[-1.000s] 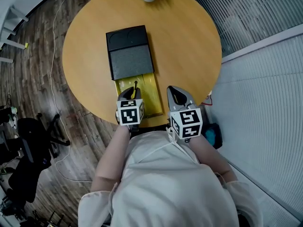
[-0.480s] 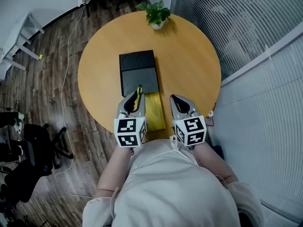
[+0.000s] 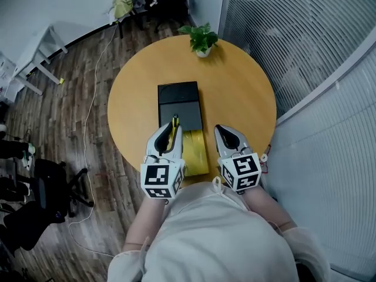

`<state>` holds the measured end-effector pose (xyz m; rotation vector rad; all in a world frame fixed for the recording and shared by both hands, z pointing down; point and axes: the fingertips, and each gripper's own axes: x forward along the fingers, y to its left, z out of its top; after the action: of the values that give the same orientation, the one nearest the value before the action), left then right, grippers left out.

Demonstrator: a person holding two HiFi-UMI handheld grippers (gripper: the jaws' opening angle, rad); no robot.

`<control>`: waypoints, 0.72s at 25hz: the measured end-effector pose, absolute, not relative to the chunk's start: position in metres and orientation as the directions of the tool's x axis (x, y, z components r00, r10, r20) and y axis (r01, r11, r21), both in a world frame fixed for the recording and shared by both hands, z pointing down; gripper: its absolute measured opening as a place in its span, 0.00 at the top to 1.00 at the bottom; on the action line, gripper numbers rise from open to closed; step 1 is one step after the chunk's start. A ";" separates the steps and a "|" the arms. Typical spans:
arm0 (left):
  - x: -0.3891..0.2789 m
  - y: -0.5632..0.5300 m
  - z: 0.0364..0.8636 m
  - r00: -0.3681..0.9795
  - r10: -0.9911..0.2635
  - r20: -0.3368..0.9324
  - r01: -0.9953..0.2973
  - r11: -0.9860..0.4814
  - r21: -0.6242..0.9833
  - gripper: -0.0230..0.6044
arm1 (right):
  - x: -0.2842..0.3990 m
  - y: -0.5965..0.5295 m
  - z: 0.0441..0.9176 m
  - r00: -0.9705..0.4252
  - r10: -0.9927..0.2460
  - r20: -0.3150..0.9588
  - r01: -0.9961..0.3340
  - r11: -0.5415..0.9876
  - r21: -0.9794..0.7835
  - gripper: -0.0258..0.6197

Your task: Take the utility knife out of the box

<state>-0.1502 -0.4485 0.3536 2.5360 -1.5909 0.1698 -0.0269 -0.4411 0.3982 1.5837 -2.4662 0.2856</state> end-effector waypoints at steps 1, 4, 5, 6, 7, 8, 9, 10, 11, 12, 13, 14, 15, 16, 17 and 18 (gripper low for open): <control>-0.150 -0.448 0.353 0.432 -0.886 0.171 -0.902 -0.428 0.062 0.86 | -0.026 -0.441 0.397 -0.401 -0.877 0.264 -0.914 0.401 -0.056 0.96; -0.151 -0.446 0.350 0.427 -0.889 0.164 -0.904 -0.423 0.063 0.86 | -0.022 -0.441 0.391 -0.382 -0.890 0.250 -0.923 0.381 -0.052 0.96; -0.151 -0.446 0.349 0.425 -0.891 0.162 -0.905 -0.421 0.062 0.86 | -0.022 -0.441 0.389 -0.382 -0.891 0.248 -0.923 0.382 -0.046 0.96; -0.150 -0.446 0.348 0.423 -0.892 0.160 -0.906 -0.419 0.061 0.86 | -0.022 -0.441 0.388 -0.384 -0.890 0.247 -0.922 0.386 -0.040 0.96; -0.150 -0.446 0.347 0.423 -0.892 0.159 -0.906 -0.419 0.061 0.86 | -0.022 -0.441 0.388 -0.386 -0.888 0.248 -0.920 0.390 -0.035 0.96; -0.149 -0.446 0.347 0.423 -0.892 0.158 -0.906 -0.419 0.060 0.86 | -0.022 -0.441 0.388 -0.389 -0.887 0.249 -0.919 0.394 -0.034 0.96; -0.148 -0.446 0.347 0.425 -0.892 0.157 -0.905 -0.421 0.059 0.86 | -0.023 -0.441 0.388 -0.392 -0.885 0.249 -0.917 0.397 -0.034 0.96; -0.147 -0.446 0.347 0.426 -0.891 0.157 -0.905 -0.422 0.058 0.86 | -0.023 -0.441 0.388 -0.395 -0.884 0.249 -0.916 0.400 -0.035 0.96; -0.147 -0.446 0.347 0.427 -0.891 0.156 -0.904 -0.424 0.057 0.86 | -0.024 -0.441 0.388 -0.399 -0.883 0.249 -0.915 0.403 -0.037 0.96; -0.146 -0.445 0.348 0.428 -0.890 0.156 -0.904 -0.425 0.056 0.86 | -0.025 -0.440 0.388 -0.403 -0.881 0.249 -0.913 0.406 -0.038 0.96; -0.146 -0.445 0.348 0.428 -0.890 0.156 -0.903 -0.425 0.055 0.86 | -0.026 -0.440 0.389 -0.407 -0.879 0.250 -0.911 0.411 -0.039 0.96; -0.146 -0.445 0.349 0.428 -0.890 0.157 -0.903 -0.425 0.055 0.86 | -0.027 -0.439 0.389 -0.411 -0.876 0.252 -0.909 0.415 -0.040 0.96; -0.146 -0.445 0.349 0.429 -0.889 0.158 -0.903 -0.426 0.055 0.86 | -0.028 -0.439 0.390 -0.414 -0.874 0.255 -0.907 0.419 -0.040 0.96; -0.145 -0.444 0.349 0.430 -0.889 0.158 -0.903 -0.427 0.055 0.86 | -0.028 -0.439 0.390 -0.416 -0.872 0.257 -0.906 0.421 -0.040 0.96; -0.144 -0.444 0.350 0.432 -0.888 0.159 -0.902 -0.429 0.054 0.86 | -0.029 -0.438 0.391 -0.418 -0.871 0.260 -0.906 0.422 -0.041 0.96; -0.144 -0.444 0.350 0.434 -0.887 0.161 -0.901 -0.431 0.053 0.86 | -0.029 -0.438 0.391 -0.418 -0.870 0.262 -0.905 0.423 -0.042 0.96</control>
<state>-0.1437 -0.4436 0.3502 2.5466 -1.5968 0.1636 -0.0287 -0.4379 0.3913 1.5661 -2.4746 0.2622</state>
